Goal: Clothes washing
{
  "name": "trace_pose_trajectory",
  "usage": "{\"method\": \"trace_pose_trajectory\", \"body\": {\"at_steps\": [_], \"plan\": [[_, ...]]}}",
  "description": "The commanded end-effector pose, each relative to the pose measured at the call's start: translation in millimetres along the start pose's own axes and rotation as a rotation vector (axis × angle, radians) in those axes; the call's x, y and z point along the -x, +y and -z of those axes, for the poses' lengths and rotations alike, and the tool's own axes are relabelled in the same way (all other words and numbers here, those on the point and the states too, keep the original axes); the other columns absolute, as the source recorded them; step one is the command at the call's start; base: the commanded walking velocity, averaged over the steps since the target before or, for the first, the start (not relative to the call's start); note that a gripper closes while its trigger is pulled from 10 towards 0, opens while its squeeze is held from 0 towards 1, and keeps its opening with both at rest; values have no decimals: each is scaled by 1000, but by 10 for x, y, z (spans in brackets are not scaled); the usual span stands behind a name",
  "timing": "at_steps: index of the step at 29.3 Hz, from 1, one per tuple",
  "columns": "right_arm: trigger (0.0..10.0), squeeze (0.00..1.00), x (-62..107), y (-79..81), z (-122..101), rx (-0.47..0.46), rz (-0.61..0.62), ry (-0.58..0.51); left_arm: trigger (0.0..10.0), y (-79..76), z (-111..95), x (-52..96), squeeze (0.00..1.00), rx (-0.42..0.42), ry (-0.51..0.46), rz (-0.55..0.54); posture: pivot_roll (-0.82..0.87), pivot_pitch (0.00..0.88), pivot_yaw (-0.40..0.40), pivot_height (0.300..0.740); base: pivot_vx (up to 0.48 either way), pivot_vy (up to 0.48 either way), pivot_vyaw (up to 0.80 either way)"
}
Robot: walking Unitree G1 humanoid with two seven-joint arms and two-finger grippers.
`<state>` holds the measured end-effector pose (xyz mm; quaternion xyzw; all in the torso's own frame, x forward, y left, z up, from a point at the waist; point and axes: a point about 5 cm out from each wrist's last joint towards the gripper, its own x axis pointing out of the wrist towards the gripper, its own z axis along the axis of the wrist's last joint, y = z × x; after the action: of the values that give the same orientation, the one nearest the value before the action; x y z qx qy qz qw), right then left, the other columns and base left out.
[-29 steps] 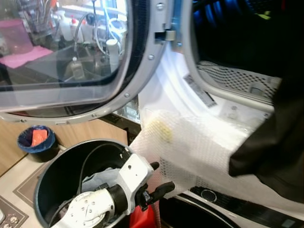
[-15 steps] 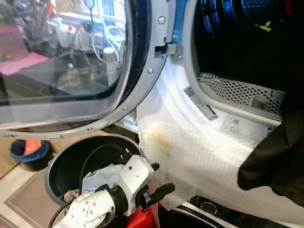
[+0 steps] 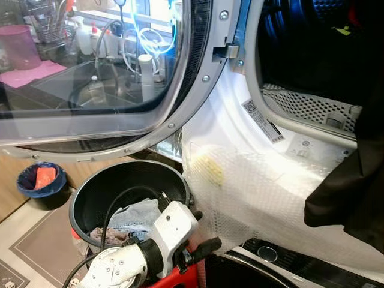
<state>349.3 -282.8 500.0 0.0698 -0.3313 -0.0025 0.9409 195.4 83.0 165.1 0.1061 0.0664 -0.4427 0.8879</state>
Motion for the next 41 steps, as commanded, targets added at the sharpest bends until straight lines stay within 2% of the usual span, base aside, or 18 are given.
{"method": "trace_pose_trajectory", "body": {"at_steps": [1,2,4,6,7,8,12,14,18,22,24,25,28,29,30,37,41], "plan": [[10000,0,-45,133,2,39,-53,50,10000,-33,-39,4,0,-18,-14,23,71,77,-85,740,0,0,0],[10000,0,-71,262,76,76,-108,96,10000,-37,-45,0,0,-21,-14,26,67,81,-87,740,0,0,0],[10000,0,-79,310,104,85,-128,112,10000,-39,-45,-1,0,-21,-14,27,67,81,-87,740,0,0,0],[10000,0,-103,486,216,128,-183,160,10000,-58,-42,0,0,-17,-12,32,62,87,-87,740,0,0,0],[10000,0,-103,486,216,128,-183,160,10000,-58,-42,0,0,-17,-12,32,62,87,-87,740,0,0,0],[10000,0,-114,615,313,160,-212,194,10000,-77,-41,0,0,-11,-10,34,56,100,-88,740,0,0,0],[10000,0,-132,807,411,183,-230,204,10000,-108,-41,0,0,-1,-12,32,47,117,-92,740,0,0,0],[10000,0,-143,848,403,142,-213,191,10000,-117,-37,-2,0,6,-12,30,48,123,-95,740,0,0,0],[10000,0,-157,948,434,166,-181,183,10000,-142,-35,9,0,18,-12,26,47,136,-101,740,0,0,0],[10000,0,-166,1008,464,116,-119,185,10000,-189,-52,20,0,30,-22,22,39,157,-113,740,0,0,0],[10000,0,-169,988,463,92,-72,182,10000,-196,-70,18,0,36,-33,11,37,164,-116,740,0,0,0],[10000,0,-165,938,474,78,-13,183,10000,-213,-85,19,0,44,-39,7,35,175,-121,740,0,0,0],[10000,0,-150,848,509,61,49,193,10000,-244,-98,20,0,43,-43,8,31,193,-132,740,0,0,0],[10000,0,-142,803,520,69,75,195,10000,-250,-104,20,0,42,-46,5,32,195,-133,740,0,0,0],[10000,0,-112,664,559,61,144,201,10000,-259,-113,28,0,42,-51,-4,32,202,-139,740,0,0,0],[10000,0,10,282,700,89,307,224,10000,-281,-128,38,0,55,-53,-22,31,214,-135,740,0,0,0],[10000,0,73,155,787,123,326,247,10000,-292,-126,53,0,60,-46,-17,32,214,-124,740,0,0,0]]}}
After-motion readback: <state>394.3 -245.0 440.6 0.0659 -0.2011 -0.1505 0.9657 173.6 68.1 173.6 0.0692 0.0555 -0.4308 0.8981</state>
